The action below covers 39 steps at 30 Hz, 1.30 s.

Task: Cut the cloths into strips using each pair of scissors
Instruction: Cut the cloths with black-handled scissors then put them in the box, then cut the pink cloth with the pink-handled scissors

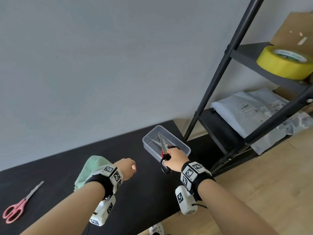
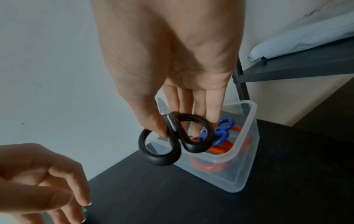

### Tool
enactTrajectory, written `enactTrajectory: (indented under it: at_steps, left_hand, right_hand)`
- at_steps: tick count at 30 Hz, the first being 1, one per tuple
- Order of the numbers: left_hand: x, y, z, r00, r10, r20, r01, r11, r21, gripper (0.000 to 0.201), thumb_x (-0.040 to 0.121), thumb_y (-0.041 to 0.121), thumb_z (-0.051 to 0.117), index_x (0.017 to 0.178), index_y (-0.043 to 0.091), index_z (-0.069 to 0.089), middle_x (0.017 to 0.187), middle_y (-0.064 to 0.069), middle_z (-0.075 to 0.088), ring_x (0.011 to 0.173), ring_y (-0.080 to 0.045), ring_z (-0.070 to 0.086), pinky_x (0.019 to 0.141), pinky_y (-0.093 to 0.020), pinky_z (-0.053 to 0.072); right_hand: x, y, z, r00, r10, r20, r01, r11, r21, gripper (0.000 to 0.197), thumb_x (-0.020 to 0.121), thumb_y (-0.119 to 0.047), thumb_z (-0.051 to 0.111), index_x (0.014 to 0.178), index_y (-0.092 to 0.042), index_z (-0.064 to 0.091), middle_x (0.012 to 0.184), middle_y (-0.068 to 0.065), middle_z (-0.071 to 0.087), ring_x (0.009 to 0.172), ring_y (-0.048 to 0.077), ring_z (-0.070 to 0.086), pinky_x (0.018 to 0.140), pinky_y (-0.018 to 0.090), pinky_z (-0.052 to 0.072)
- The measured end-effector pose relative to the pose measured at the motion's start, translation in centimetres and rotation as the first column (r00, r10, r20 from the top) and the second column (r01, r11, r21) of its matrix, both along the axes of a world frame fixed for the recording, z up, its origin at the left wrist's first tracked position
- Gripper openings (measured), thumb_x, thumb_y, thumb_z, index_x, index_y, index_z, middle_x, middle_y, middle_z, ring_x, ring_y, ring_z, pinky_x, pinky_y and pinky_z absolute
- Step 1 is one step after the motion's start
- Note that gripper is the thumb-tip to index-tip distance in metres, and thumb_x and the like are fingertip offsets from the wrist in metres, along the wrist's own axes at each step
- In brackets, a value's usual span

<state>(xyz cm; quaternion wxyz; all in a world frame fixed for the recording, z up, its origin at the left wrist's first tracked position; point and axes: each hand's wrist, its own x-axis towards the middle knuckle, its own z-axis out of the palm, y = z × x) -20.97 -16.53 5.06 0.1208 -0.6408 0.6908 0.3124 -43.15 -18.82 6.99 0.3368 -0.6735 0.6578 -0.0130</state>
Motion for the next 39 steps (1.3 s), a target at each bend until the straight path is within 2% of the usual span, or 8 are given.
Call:
enactTrajectory:
  at_steps: [3,6,12,17,28,32,36,39]
  left_hand:
    - [-2.4,-0.5,-0.5,1.000,0.014,-0.002,-0.014,0.999,0.030,0.025,0.090,0.021,0.045,0.105,0.019,0.065,0.113,0.000,0.065,0.104,-0.020,0.062,0.089,-0.032,0.050]
    - [-3.8,-0.8,-1.1,0.999,0.037,-0.012,-0.036,0.998,0.045,0.025,0.091,0.020,0.045,0.106,0.018,0.065,0.114,-0.001,0.065,0.103,-0.021,0.062,0.090,-0.033,0.049]
    - [-4.7,-0.9,-1.8,0.995,0.104,-0.015,-0.102,0.993,0.066,0.025,0.092,0.021,0.044,0.109,0.021,0.063,0.115,0.000,0.065,0.104,-0.020,0.061,0.090,-0.031,0.048]
    - [-4.3,-1.0,-2.1,0.989,0.149,0.010,-0.149,0.986,0.070,0.026,0.093,0.022,0.045,0.112,0.021,0.061,0.117,0.001,0.064,0.107,-0.019,0.060,0.092,-0.031,0.047]
    - [-3.3,-1.3,-1.0,0.990,0.124,0.062,-0.127,0.990,0.054,0.028,0.094,0.024,0.042,0.116,0.022,0.059,0.122,0.001,0.062,0.110,-0.021,0.059,0.095,-0.033,0.046]
    - [-1.4,-0.9,0.1,0.991,0.124,0.060,-0.126,0.992,0.028,0.029,0.094,0.022,0.041,0.116,0.020,0.059,0.121,0.000,0.062,0.109,-0.022,0.059,0.094,-0.034,0.047]
    - [1.9,0.2,0.8,0.989,0.141,0.051,-0.140,0.990,-0.021,0.027,0.095,0.020,0.041,0.115,0.018,0.060,0.121,-0.001,0.062,0.110,-0.021,0.058,0.095,-0.032,0.046]
    - [5.0,1.5,1.6,0.988,0.141,0.058,-0.138,0.989,-0.056,0.030,0.097,0.020,0.039,0.120,0.017,0.058,0.122,-0.001,0.061,0.114,-0.022,0.057,0.093,-0.029,0.042]
  right_hand:
    - [-2.2,-1.5,-0.7,0.998,0.033,-0.050,-0.033,0.999,-0.008,0.021,0.084,-0.022,0.059,0.104,-0.015,0.065,0.100,0.003,0.069,0.095,0.025,0.065,0.086,0.034,0.053]
    - [-3.3,-2.8,-1.4,0.994,0.054,-0.098,-0.053,0.999,0.009,0.028,0.085,-0.022,0.060,0.112,-0.016,0.064,0.104,0.004,0.069,0.098,0.025,0.065,0.086,0.035,0.054]
    - [-4.1,-4.5,-2.5,0.984,0.114,-0.137,-0.110,0.993,0.037,0.027,0.083,-0.024,0.061,0.108,-0.015,0.066,0.101,0.006,0.070,0.094,0.026,0.066,0.082,0.036,0.055]
    - [-3.8,-5.3,-3.3,0.977,0.156,-0.147,-0.156,0.988,0.011,0.023,0.087,-0.024,0.059,0.109,-0.017,0.064,0.102,0.005,0.070,0.096,0.025,0.066,0.085,0.036,0.054]
    - [-3.5,-5.5,-3.4,0.958,0.170,-0.230,-0.186,0.981,-0.052,0.024,0.091,-0.026,0.057,0.112,-0.015,0.062,0.108,0.004,0.064,0.099,0.022,0.064,0.086,0.036,0.054]
    - [-2.1,-5.5,-2.0,0.947,0.163,-0.277,-0.192,0.978,-0.082,0.023,0.092,-0.027,0.051,0.108,-0.014,0.062,0.108,0.005,0.063,0.097,0.025,0.063,0.084,0.040,0.054]
    - [1.6,-4.7,-0.2,0.943,0.202,-0.266,-0.233,0.968,-0.092,0.026,0.095,-0.031,0.049,0.107,-0.012,0.063,0.103,0.006,0.068,0.094,0.024,0.065,0.082,0.035,0.054]
    - [5.6,-3.3,0.7,0.934,0.238,-0.267,-0.271,0.958,-0.094,0.031,0.095,-0.035,0.049,0.114,-0.013,0.061,0.109,0.006,0.066,0.102,0.025,0.063,0.086,0.035,0.051]
